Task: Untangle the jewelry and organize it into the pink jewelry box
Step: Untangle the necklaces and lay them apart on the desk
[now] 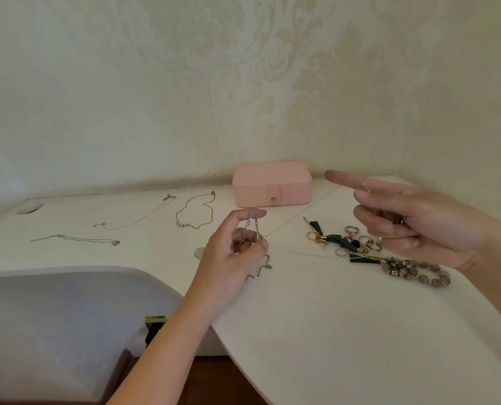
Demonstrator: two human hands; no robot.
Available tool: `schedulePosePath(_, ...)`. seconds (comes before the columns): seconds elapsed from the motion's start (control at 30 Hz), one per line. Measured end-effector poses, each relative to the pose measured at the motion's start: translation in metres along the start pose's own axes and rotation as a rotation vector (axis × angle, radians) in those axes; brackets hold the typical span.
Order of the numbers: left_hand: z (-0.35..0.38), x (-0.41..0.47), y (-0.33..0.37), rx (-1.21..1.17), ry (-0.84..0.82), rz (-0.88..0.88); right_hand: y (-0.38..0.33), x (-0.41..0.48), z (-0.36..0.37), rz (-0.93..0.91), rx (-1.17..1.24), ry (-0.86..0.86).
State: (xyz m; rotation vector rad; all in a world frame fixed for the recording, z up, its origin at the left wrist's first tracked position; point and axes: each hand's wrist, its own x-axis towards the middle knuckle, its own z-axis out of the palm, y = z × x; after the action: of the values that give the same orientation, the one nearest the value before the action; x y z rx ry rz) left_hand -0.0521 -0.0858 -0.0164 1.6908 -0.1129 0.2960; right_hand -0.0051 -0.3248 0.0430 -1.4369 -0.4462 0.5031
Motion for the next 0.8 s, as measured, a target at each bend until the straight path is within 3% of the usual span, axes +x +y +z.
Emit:
schedulePosePath(0.3, -0.004, 0.001, -0.006, 0.028, -0.103, 0.034, -0.006, -0.001, -0.001, -0.147, -0.020, 0.170)
schedulePosePath(0.43, -0.008, 0.000, -0.003, -0.121, -0.165, -0.019, -0.006, -0.004, 0.001, 0.063, -0.333, 0.152)
schedulePosePath(0.53, -0.013, 0.000, -0.003, -0.248, -0.264, -0.101, -0.001, -0.003, 0.011, 0.199, -0.381, 0.098)
schedulePosePath(0.63, -0.014, 0.000, -0.003, -0.247, -0.363, -0.126, 0.007, 0.002, 0.016, 0.203, -0.501, 0.163)
schedulePosePath(0.8, -0.010, 0.000, -0.002, -0.116, -0.372, -0.119, 0.023, 0.011, 0.019, 0.101, -0.993, 0.310)
